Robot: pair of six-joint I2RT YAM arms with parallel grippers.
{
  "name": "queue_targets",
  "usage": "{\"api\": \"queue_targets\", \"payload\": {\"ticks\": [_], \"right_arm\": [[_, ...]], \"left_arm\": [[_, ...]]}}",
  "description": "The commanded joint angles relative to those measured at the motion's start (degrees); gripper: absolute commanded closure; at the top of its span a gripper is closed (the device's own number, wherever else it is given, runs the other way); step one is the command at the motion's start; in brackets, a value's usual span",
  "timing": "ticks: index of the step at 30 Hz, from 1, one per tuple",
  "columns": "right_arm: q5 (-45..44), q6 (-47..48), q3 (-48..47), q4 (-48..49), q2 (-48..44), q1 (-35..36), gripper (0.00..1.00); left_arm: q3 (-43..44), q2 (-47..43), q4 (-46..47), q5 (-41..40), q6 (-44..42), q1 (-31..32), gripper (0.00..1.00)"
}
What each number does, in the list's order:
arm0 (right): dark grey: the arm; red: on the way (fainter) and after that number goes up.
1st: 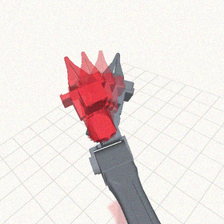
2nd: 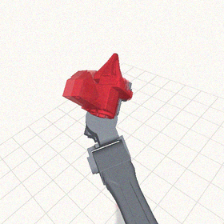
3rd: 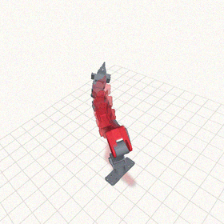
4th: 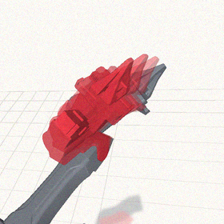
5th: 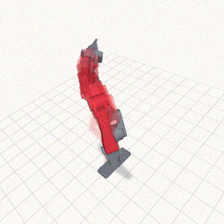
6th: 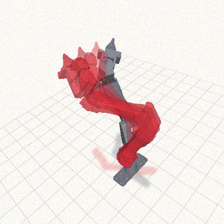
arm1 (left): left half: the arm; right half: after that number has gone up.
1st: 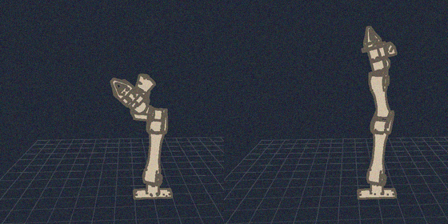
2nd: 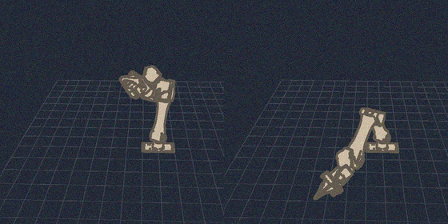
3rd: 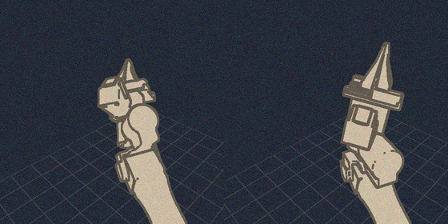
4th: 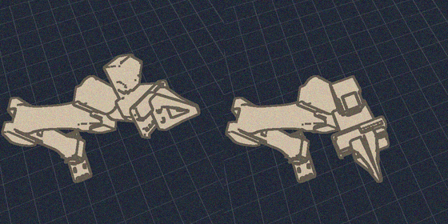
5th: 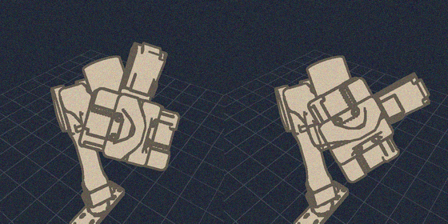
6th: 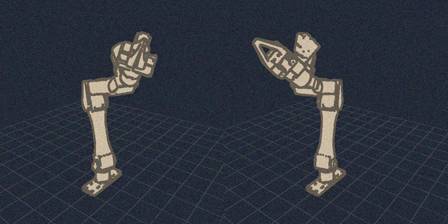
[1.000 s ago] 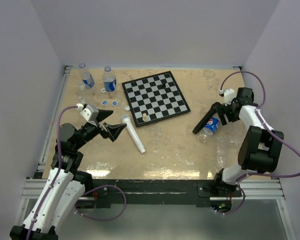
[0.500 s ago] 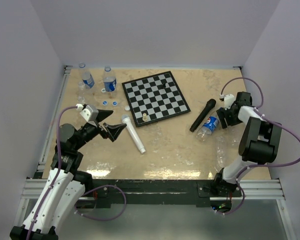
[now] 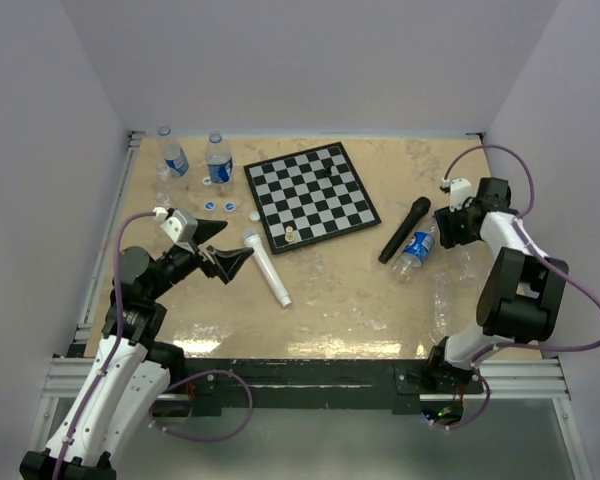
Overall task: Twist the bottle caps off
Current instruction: Pick up the plastic bottle from the corner of the board.
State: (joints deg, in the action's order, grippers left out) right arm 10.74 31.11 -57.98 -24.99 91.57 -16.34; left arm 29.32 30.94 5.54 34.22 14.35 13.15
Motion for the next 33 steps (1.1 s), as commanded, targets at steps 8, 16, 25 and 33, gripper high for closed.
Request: {"api": "queue_targets", "payload": {"ticks": [8,16,25,33], "right_arm": [[24.2,11.5,-8.6,-10.6,-16.8,5.9,0.80],[41.9,31.6,0.8,-11.0,-26.3,31.3,0.83],[39.6,39.1,6.7,-9.9,-27.1,39.4,0.83],[35.6,38.0,7.9,-7.6,-27.1,43.1,0.83]], "left_arm": [[-1.7,3.7,9.0,9.6,5.8,-0.1,0.00],[-0.8,12.7,14.1,16.1,11.1,3.9,0.05],[10.3,26.9,6.8,3.8,9.1,22.3,0.10],[17.5,35.9,2.2,4.8,3.9,25.5,0.17]]}}
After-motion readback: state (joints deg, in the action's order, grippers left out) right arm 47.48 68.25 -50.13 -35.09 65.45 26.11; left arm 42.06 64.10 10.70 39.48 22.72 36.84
